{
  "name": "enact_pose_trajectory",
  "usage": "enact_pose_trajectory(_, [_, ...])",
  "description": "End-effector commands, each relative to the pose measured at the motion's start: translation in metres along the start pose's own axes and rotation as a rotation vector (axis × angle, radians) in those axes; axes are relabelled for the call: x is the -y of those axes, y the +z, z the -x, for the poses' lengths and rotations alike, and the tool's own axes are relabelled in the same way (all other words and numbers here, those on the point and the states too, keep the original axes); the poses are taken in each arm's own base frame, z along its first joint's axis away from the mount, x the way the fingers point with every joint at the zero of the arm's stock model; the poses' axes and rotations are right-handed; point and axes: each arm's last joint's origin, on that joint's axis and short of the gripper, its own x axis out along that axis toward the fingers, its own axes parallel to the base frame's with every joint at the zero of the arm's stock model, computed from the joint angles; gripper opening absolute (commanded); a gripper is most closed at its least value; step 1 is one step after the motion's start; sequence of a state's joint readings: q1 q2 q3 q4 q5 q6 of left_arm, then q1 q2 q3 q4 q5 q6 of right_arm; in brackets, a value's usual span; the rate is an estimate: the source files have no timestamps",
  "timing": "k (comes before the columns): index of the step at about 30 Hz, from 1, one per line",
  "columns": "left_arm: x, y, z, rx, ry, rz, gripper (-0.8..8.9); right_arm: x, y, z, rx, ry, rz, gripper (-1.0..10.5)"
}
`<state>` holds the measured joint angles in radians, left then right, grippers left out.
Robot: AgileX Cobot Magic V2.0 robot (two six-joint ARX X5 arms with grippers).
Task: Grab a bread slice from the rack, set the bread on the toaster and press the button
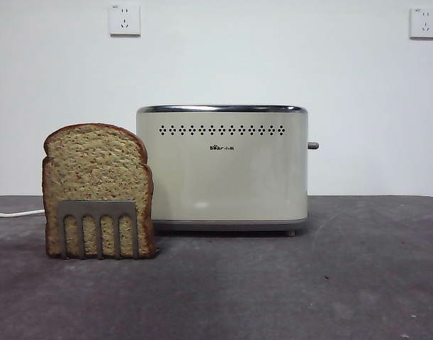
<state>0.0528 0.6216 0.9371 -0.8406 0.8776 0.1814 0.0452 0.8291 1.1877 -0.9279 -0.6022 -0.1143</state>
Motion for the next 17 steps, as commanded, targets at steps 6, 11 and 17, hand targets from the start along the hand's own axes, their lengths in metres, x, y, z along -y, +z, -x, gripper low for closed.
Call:
enact_pose_trajectory(6, [0.005, 0.005, 0.002, -0.042, 0.077, -0.131, 2.29, -0.002, -0.002, -0.004, -0.036, 0.024, 0.038, -0.1])
enact_pose_trajectory(11, [0.006, 0.006, -0.001, -0.045, 0.091, -0.159, 6.24, -0.002, -0.002, -0.004, -0.037, 0.025, 0.038, -0.1])
enact_pose_trajectory(17, [0.005, 0.013, -0.018, -0.108, 0.023, -0.258, 6.24, -0.002, -0.002, -0.005, -0.041, 0.025, 0.036, -0.1])
